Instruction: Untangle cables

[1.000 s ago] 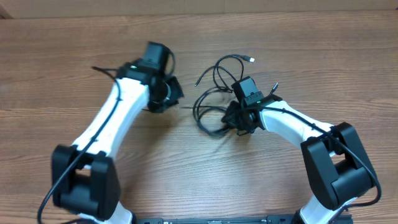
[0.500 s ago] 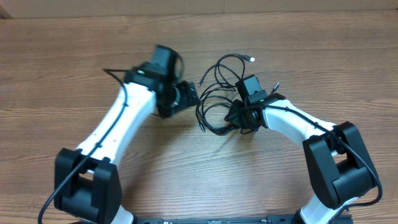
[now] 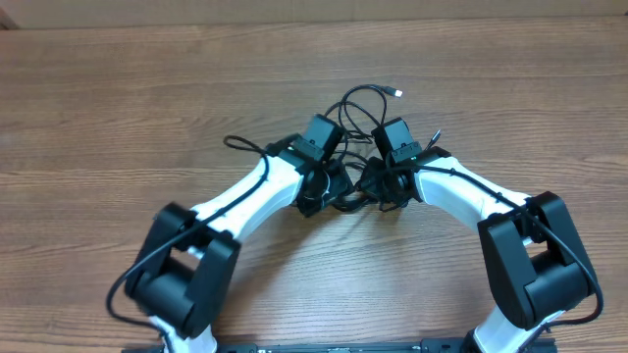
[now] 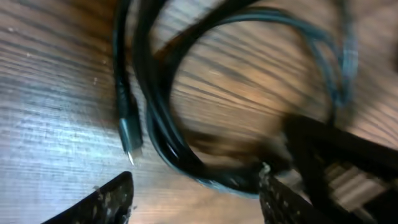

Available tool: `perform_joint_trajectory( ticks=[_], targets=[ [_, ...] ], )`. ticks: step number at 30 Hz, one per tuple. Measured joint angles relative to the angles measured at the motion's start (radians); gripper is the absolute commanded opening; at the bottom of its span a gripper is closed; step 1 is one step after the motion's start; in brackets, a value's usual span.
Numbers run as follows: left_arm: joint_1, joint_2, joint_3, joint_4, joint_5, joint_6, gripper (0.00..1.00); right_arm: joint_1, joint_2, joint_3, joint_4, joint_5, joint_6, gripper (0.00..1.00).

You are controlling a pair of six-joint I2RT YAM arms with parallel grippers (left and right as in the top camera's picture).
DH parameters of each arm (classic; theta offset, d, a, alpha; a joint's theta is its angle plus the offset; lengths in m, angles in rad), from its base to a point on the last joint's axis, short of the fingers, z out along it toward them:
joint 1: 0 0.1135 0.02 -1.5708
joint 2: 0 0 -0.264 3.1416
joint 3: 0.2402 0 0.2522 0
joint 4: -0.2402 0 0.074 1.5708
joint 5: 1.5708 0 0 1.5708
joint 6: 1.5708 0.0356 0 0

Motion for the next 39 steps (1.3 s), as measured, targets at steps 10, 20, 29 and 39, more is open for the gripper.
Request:
perform_joint_trajectory(
  ticks=[10, 20, 29, 39],
  targets=[
    [-0.002, 0.06, -0.003, 0.058, -0.011, -0.066, 0.29, 0.0, 0.0, 0.0, 0.001, -0.003, 0.0, 0.04],
    [0.017, 0.06, -0.003, 0.048, -0.015, -0.077, 0.04, 0.002, 0.0, 0.0, -0.003, -0.014, 0.001, 0.04],
    [0.108, 0.021, -0.003, 0.019, 0.079, 0.039, 0.04, 0.001, 0.0, 0.0, -0.012, -0.04, 0.002, 0.04],
    [0.367, -0.169, -0.003, -0.047, 0.231, 0.296, 0.79, -0.016, 0.0, 0.0, -0.024, -0.029, -0.003, 0.04]
  ],
)
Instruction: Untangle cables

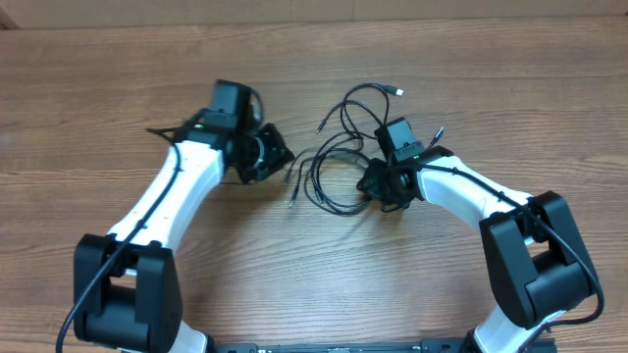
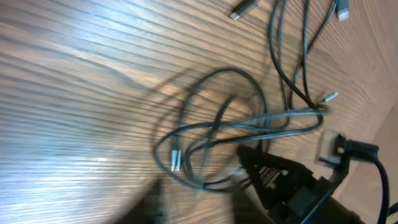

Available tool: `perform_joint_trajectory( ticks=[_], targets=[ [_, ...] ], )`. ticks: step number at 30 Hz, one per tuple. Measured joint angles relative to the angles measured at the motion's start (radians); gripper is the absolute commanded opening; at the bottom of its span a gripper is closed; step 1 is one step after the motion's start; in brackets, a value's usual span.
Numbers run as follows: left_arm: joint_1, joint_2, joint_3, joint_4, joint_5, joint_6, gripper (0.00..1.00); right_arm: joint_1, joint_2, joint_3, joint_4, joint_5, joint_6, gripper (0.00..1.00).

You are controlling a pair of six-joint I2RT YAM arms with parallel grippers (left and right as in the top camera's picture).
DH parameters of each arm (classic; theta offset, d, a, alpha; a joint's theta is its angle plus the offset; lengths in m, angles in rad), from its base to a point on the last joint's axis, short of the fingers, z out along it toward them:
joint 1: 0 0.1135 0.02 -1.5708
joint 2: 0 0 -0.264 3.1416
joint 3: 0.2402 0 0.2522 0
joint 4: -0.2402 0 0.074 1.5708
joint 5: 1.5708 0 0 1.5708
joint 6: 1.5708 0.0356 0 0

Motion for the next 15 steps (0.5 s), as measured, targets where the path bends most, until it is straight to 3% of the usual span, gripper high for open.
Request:
perform_joint_trajectory(
  ticks=[3, 9, 15],
  targets=[
    [0.023, 0.0, 0.0, -0.043, -0.001, 0.027, 0.85, -0.005, 0.0, 0.0, 0.001, 0.003, 0.0, 0.04],
    [0.004, 0.0, 0.0, -0.071, -0.01, 0.076, 0.84, -0.005, 0.0, 0.0, 0.005, -0.003, -0.019, 0.04],
    [0.01, 0.0, 0.0, -0.078, -0.029, 0.112, 0.82, -0.005, 0.0, 0.01, 0.009, -0.12, -0.229, 0.04]
  ],
)
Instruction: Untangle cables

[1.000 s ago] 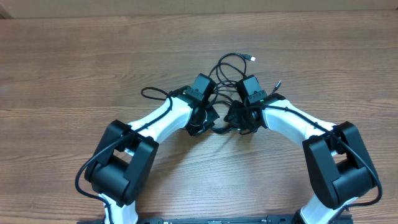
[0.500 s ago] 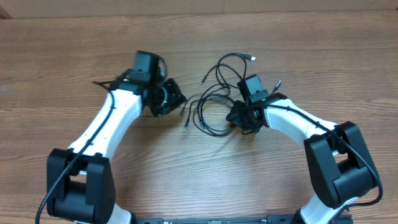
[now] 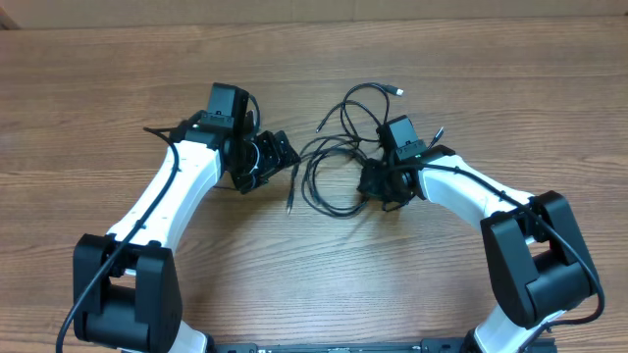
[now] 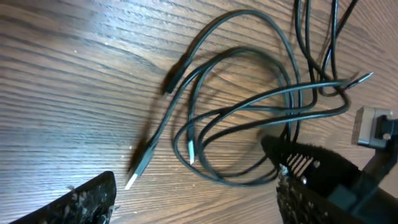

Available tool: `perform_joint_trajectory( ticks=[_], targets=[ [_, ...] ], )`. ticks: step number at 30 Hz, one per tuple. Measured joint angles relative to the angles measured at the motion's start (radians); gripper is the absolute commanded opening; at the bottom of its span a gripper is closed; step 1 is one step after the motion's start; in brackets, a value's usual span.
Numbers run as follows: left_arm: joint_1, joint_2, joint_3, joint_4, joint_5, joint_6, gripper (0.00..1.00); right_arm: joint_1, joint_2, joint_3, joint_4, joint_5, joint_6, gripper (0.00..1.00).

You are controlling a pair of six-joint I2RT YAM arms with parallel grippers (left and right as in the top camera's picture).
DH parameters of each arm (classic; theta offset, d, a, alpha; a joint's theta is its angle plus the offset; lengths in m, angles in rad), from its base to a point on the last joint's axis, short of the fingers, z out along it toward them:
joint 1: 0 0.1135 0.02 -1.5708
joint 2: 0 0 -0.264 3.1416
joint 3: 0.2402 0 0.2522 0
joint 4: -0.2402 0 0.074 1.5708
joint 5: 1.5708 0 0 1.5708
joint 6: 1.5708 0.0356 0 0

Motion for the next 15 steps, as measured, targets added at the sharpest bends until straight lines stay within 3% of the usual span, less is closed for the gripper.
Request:
perform_joint_trajectory(
  ticks=[4, 7, 9, 15],
  targets=[
    [0.008, 0.0, 0.0, -0.001, -0.016, 0.037, 0.82, 0.0, -0.002, 0.075, -0.125, -0.099, -0.183, 0.04],
    [0.008, 0.0, 0.0, 0.005, -0.033, 0.059, 0.82, 0.006, -0.022, 0.187, -0.272, -0.163, -0.318, 0.16],
    [0.008, 0.0, 0.0, 0.019, -0.04, 0.072, 0.82, 0.019, -0.055, 0.261, -0.362, -0.19, -0.402, 0.18],
    [0.006, 0.0, 0.0, 0.087, -0.034, 0.098, 0.77, 0.051, -0.124, 0.34, -0.443, -0.185, -0.503, 0.19]
  ],
)
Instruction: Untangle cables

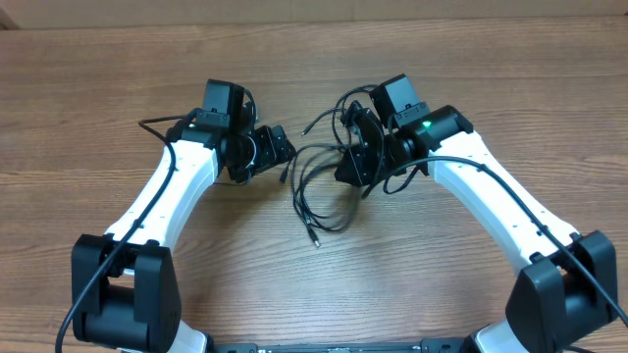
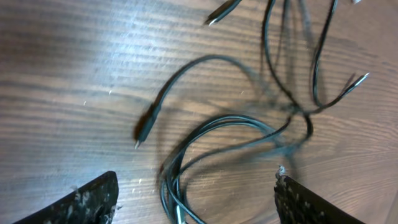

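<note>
Several thin black cables (image 1: 306, 191) lie tangled in loops at the table's middle, and one loose plug (image 1: 315, 238) points toward the front. My right gripper (image 1: 351, 147) is raised over the tangle's right side, shut on strands that hang from it down to the wood. My left gripper (image 1: 285, 152) sits just left of the tangle, open. In the left wrist view, the left gripper (image 2: 196, 182) has its fingers (image 2: 87, 199) wide apart. A cable loop (image 2: 177, 186) lies on the table between them, untouched. Another plug (image 2: 144, 129) lies farther out.
The brown wooden table (image 1: 118, 78) carries only the cables and both arms. More cable loops (image 1: 345, 106) stick up behind the right gripper. The table's far edge (image 1: 314, 18) runs along the top of the overhead view.
My right gripper has gone from low at the tangle's right edge to higher, farther back and left, taking strands with it. The loops shifted and a plug now lies nearer the front. The left gripper barely moved.
Both grippers were close together at the bunched tangle, the left one open over the cables. Then my left arm stood off to the left and the cables lay spread wider, with plug ends free. Now my right gripper holds part of the tangle raised.
</note>
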Available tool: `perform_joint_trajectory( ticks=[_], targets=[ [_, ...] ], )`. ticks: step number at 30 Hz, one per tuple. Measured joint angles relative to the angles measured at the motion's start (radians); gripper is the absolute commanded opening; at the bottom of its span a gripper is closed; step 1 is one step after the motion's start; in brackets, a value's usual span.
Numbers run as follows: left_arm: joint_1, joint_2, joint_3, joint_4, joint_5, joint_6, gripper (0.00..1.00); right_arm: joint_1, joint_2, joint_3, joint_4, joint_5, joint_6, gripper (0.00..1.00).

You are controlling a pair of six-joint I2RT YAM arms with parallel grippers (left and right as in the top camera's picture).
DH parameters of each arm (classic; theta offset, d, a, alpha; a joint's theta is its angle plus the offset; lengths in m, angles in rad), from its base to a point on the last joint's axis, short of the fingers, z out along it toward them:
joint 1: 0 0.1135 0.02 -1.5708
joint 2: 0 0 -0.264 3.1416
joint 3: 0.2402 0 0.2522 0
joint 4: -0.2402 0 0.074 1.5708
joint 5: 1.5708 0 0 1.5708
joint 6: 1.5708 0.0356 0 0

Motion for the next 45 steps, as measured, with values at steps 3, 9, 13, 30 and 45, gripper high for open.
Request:
perform_joint_trajectory(
  ticks=[3, 9, 13, 30, 45],
  targets=[
    [-0.006, 0.0, 0.0, 0.021, 0.002, 0.006, 0.77, -0.003, 0.003, 0.0, -0.009, 0.064, 0.005, 0.25],
    [-0.071, 0.0, 0.0, 0.097, 0.002, 0.044, 0.76, -0.003, 0.003, 0.0, 0.016, 0.136, 0.026, 0.29],
    [-0.13, 0.004, 0.0, 0.157, -0.01, 0.076, 0.8, -0.003, 0.003, 0.0, 0.037, 0.167, 0.063, 0.33],
    [-0.189, 0.178, -0.001, 0.218, -0.043, 0.16, 0.47, -0.103, 0.003, 0.0, 0.04, 0.304, 0.384, 0.35],
    [-0.179, 0.179, -0.001, 0.219, 0.187, 0.205, 0.65, -0.166, 0.003, 0.0, 0.039, 0.269, 0.421, 0.36]
  ],
)
